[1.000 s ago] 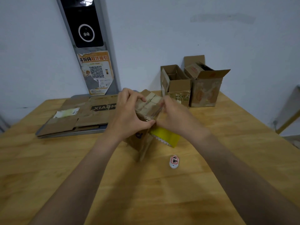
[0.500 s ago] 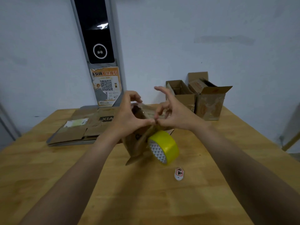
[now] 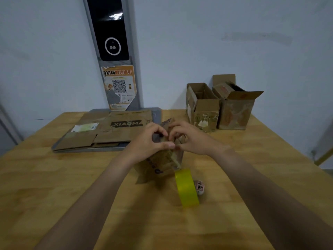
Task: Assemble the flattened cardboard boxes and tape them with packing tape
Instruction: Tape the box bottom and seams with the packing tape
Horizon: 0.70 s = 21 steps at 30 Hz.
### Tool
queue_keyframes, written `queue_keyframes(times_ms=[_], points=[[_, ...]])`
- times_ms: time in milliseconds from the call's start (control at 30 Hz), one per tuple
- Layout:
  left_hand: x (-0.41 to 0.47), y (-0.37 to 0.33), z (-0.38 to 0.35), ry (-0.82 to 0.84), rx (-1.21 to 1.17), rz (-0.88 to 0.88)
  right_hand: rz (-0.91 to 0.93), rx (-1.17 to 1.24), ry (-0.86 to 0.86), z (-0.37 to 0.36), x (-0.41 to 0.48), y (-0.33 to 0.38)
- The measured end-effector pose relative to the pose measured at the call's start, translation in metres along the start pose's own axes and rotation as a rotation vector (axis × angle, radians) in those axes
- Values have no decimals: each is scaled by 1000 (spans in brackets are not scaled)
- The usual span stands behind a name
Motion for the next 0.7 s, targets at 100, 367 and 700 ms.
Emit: queue_keyframes(times_ms=[100,367,700], points=[[-15,11,-1,66,31,-11,8,27,-10,-3,-3,4],[-22,51,8,-36,-161,74,-51,-168,282,-19,-8,10],[-2,66,25,-80,-171,63,241,-329,148,-30,36,35]])
Point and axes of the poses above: each hand's wrist, its own x-axis towards the middle knuckle, its own z-axis out of the back of the hand, y = z × x, the point moved 8 cm from there along x, towards the middle knuckle, and after that the axes turned 14 degrees about x, right-handed, at the moved point
